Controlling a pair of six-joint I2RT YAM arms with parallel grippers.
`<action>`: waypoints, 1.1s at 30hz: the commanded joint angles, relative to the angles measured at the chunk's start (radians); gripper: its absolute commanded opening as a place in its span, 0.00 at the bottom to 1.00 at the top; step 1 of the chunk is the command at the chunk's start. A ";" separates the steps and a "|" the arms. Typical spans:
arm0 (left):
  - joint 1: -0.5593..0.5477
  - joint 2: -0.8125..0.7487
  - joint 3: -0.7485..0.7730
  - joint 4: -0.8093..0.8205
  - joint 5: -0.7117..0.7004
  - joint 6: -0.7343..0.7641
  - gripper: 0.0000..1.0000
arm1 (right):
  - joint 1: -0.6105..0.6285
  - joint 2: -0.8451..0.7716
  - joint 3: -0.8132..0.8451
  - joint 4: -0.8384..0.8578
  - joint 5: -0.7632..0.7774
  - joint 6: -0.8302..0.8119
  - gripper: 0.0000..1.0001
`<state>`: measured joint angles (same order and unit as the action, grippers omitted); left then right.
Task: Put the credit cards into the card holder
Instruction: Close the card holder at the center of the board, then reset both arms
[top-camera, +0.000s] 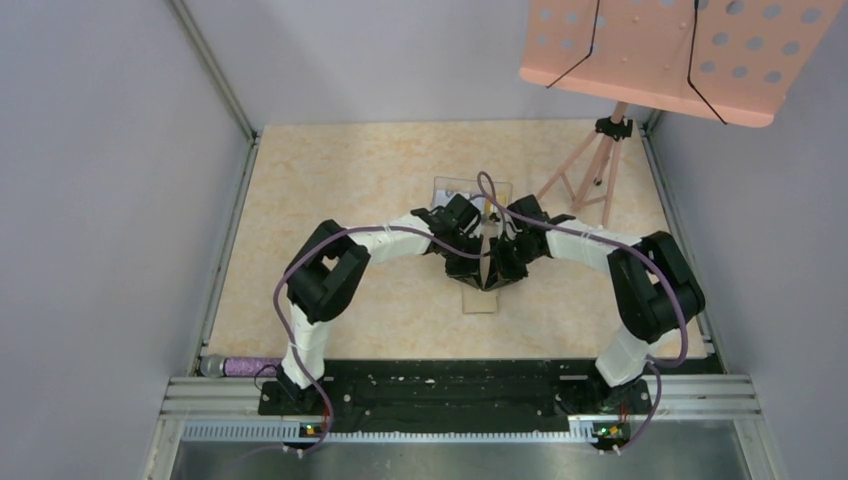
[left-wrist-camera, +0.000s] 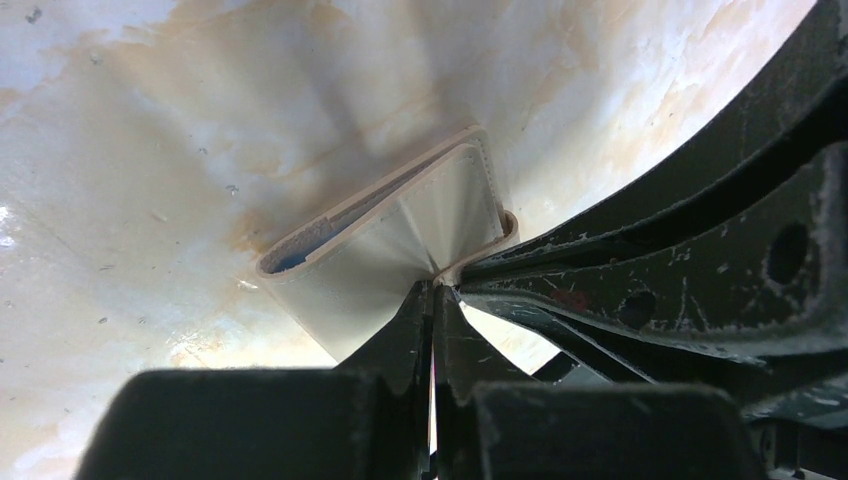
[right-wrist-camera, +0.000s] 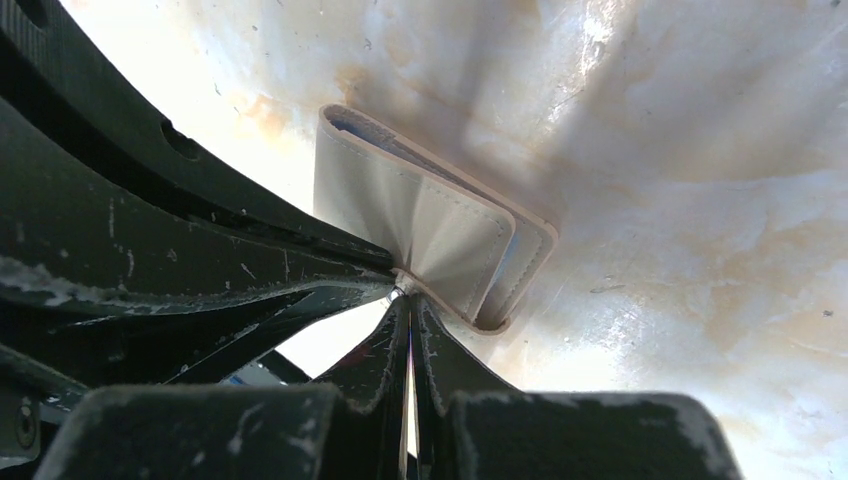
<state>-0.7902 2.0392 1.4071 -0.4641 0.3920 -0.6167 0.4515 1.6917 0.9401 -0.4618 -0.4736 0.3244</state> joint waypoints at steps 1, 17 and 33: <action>-0.026 -0.020 -0.050 -0.022 -0.081 0.000 0.00 | 0.039 0.014 -0.068 -0.023 0.161 -0.020 0.00; 0.082 -0.433 -0.122 0.080 -0.224 0.006 0.76 | 0.012 -0.217 0.170 -0.011 0.117 0.066 0.66; 0.644 -1.027 -0.755 0.419 -0.147 -0.129 0.99 | -0.361 -0.536 -0.149 0.246 0.058 0.227 0.99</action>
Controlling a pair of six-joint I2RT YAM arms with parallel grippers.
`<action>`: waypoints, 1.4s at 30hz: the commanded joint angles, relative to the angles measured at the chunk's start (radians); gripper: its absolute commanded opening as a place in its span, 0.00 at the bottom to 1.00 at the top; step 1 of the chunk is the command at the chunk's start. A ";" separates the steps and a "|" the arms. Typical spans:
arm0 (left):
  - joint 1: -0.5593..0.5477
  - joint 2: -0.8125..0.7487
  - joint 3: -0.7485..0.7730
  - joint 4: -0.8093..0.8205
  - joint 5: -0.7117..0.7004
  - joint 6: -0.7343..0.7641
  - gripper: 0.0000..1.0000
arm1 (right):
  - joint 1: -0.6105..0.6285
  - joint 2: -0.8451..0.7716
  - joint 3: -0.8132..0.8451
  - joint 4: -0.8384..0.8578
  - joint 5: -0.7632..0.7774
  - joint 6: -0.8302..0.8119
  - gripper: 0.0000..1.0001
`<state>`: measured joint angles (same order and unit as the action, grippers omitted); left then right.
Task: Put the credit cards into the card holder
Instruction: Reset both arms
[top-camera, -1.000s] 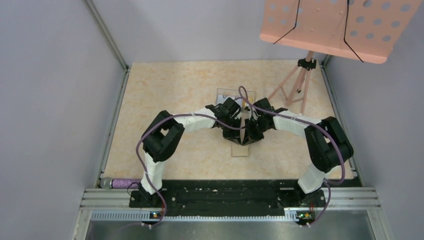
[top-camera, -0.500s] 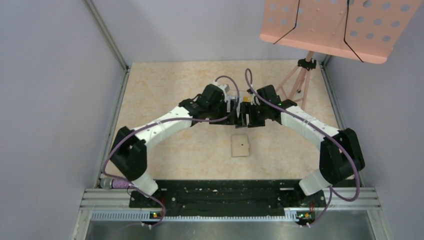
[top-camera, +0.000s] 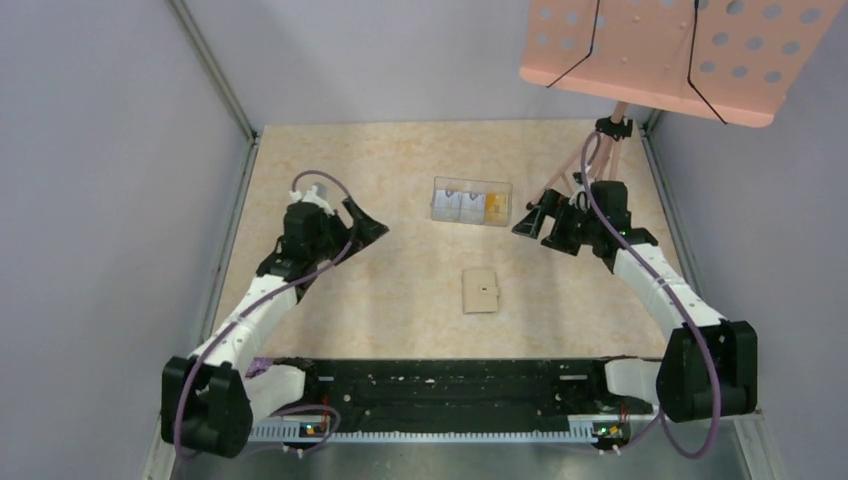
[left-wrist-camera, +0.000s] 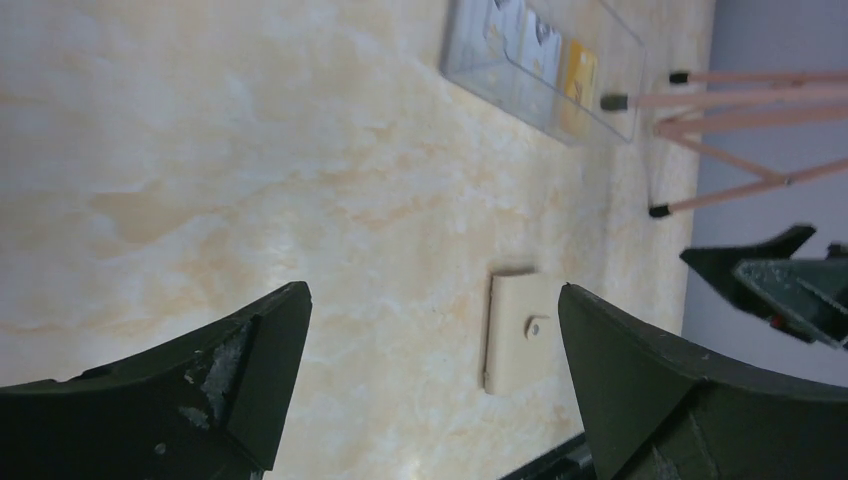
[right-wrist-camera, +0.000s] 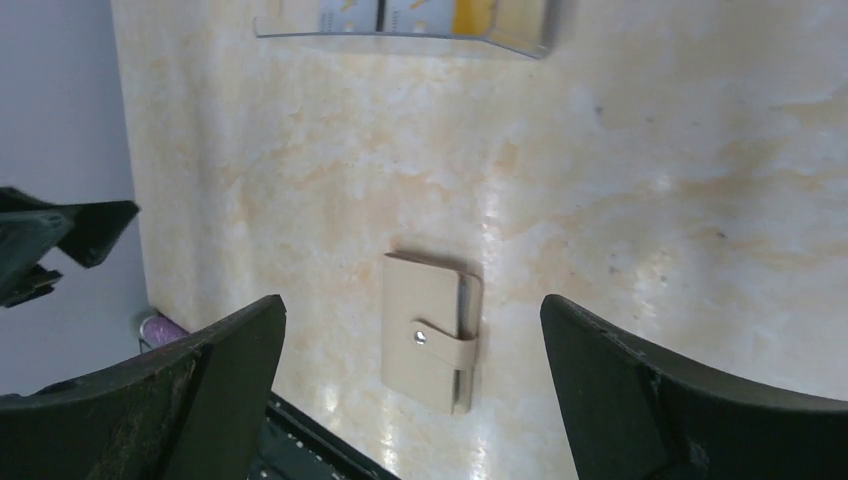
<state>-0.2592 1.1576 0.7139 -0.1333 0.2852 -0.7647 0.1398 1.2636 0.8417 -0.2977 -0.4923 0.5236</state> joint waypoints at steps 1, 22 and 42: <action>0.136 -0.184 -0.081 0.090 -0.065 0.045 0.99 | -0.053 -0.135 -0.068 0.097 0.124 0.003 0.99; 0.213 -0.129 -0.434 0.645 -0.517 0.687 0.99 | -0.054 -0.140 -0.650 1.072 0.630 -0.382 0.99; 0.328 0.285 -0.413 1.135 -0.404 0.680 0.99 | -0.280 0.086 -0.625 1.346 0.551 -0.326 0.99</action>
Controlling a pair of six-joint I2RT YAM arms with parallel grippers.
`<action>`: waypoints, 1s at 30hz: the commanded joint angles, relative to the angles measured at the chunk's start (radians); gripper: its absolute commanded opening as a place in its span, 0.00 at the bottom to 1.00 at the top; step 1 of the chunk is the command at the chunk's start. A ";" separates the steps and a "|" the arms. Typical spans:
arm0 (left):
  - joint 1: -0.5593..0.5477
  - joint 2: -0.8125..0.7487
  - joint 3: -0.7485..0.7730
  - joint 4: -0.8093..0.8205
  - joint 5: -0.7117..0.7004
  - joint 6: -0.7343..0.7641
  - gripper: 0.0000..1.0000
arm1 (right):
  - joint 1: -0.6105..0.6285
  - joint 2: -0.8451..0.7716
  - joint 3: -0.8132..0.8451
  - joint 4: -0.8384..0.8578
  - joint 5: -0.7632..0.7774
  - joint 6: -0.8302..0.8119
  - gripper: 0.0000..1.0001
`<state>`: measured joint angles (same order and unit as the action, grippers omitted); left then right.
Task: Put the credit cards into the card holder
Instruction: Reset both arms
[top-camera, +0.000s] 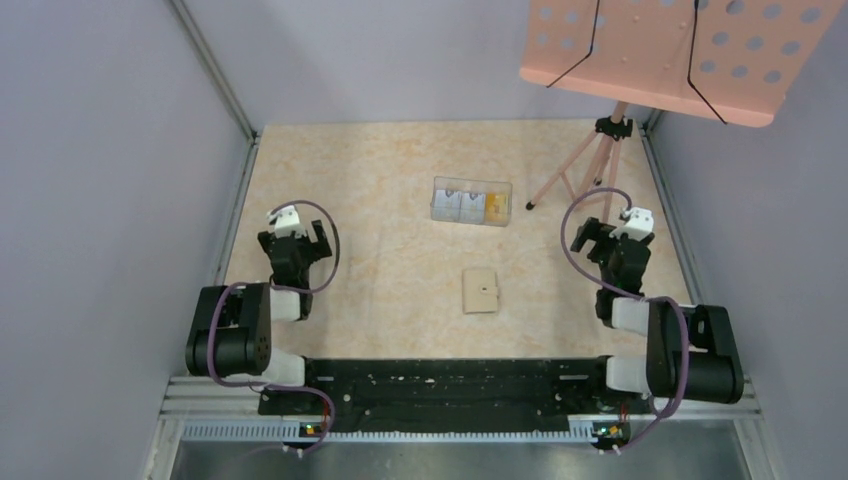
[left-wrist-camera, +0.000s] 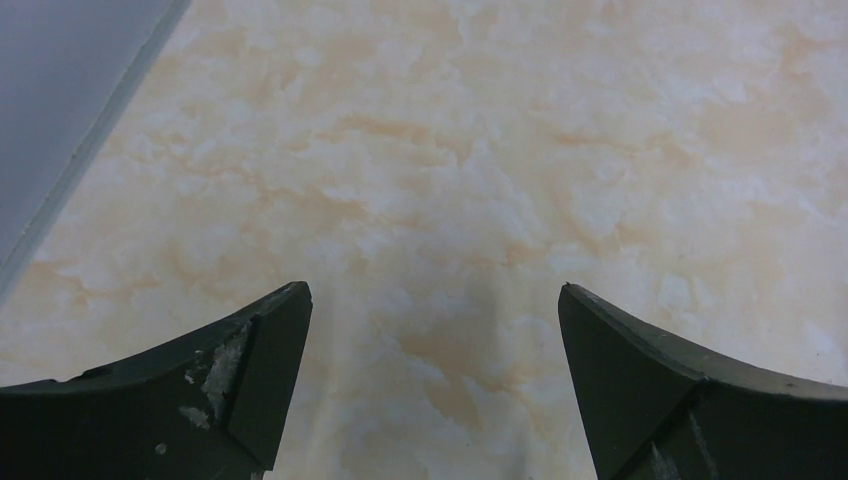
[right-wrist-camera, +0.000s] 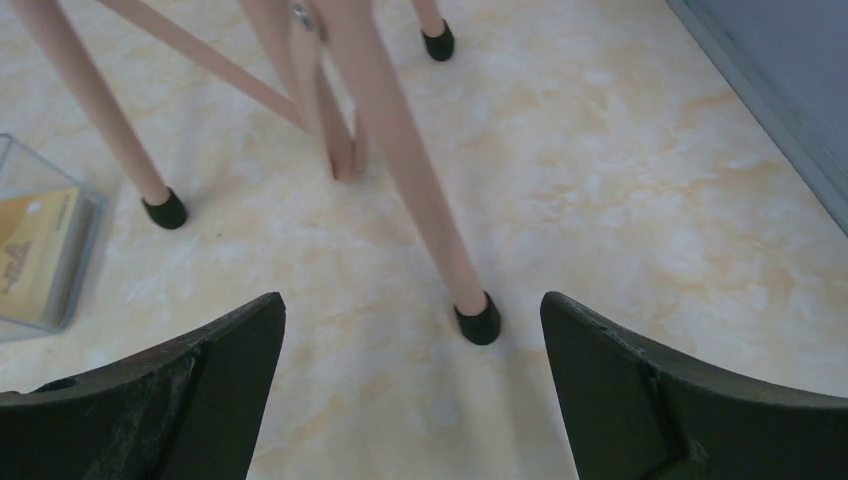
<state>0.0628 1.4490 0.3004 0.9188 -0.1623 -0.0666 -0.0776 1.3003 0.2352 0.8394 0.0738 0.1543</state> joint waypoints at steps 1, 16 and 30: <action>0.006 -0.013 0.024 0.037 0.060 -0.013 0.99 | -0.064 0.056 0.023 0.143 -0.050 0.025 0.98; 0.005 0.007 0.018 0.089 0.091 0.019 0.99 | 0.062 0.152 -0.065 0.384 -0.021 -0.119 0.99; 0.005 0.009 0.020 0.088 0.090 0.019 0.99 | 0.069 0.154 -0.047 0.366 -0.055 -0.140 0.99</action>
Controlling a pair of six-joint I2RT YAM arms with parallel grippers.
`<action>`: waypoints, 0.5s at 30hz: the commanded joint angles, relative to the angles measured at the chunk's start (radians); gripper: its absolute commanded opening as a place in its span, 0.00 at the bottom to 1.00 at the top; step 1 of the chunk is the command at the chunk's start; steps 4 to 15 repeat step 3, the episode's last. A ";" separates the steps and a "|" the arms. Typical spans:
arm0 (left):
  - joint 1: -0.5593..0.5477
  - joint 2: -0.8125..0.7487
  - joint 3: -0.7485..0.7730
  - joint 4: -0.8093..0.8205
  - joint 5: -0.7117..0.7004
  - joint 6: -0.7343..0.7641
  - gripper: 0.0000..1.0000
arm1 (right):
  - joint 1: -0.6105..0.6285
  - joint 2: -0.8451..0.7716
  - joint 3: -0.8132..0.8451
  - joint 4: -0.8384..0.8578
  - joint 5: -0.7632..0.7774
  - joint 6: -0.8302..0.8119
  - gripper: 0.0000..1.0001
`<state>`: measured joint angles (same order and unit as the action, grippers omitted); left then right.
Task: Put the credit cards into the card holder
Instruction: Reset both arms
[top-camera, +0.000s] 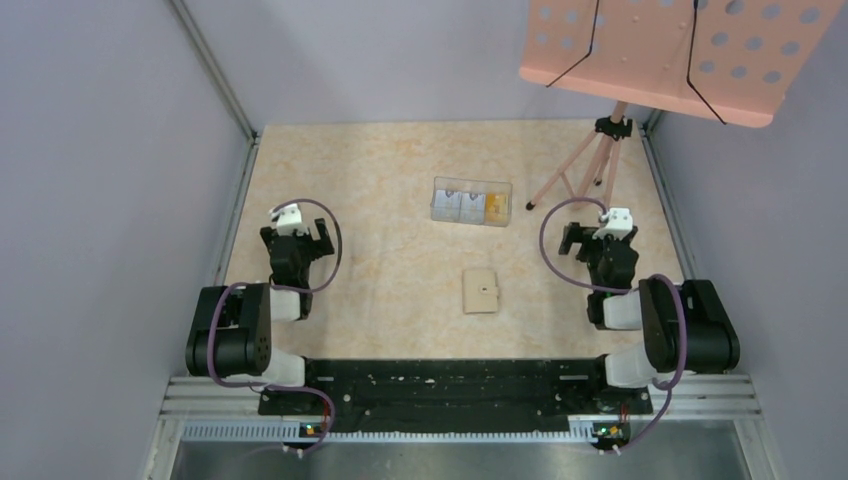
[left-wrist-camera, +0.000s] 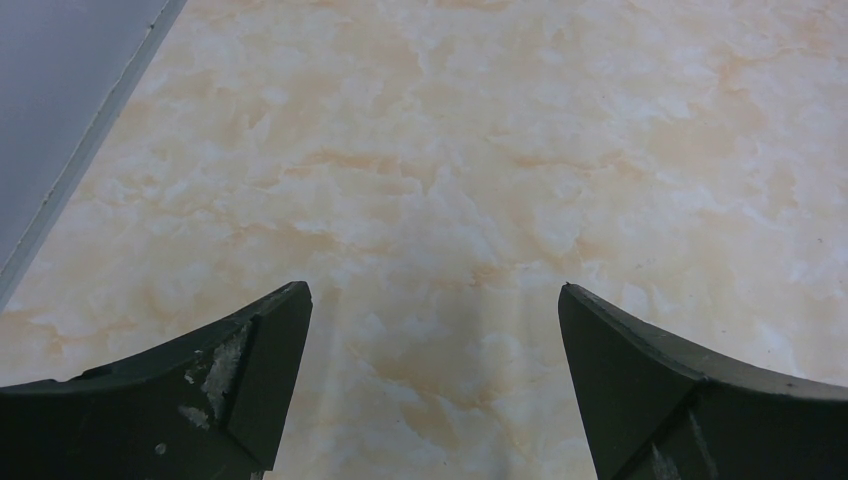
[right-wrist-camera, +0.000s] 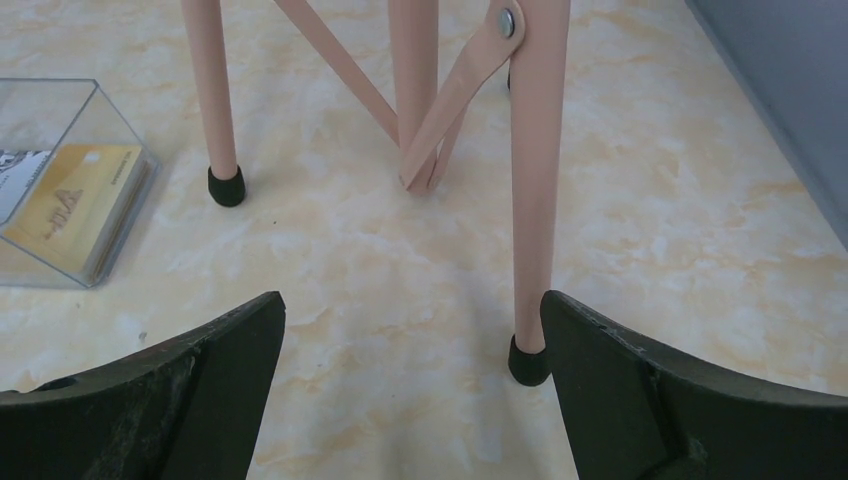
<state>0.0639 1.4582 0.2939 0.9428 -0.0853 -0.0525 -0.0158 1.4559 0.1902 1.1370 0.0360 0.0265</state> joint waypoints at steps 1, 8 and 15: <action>0.004 0.001 0.027 0.063 0.013 0.007 0.99 | 0.007 -0.002 -0.001 0.069 -0.018 -0.013 0.99; 0.003 -0.001 0.025 0.064 0.014 0.006 0.99 | 0.007 -0.001 -0.001 0.068 -0.018 -0.013 0.99; 0.003 -0.001 0.025 0.064 0.014 0.006 0.99 | 0.007 -0.001 -0.001 0.068 -0.018 -0.013 0.99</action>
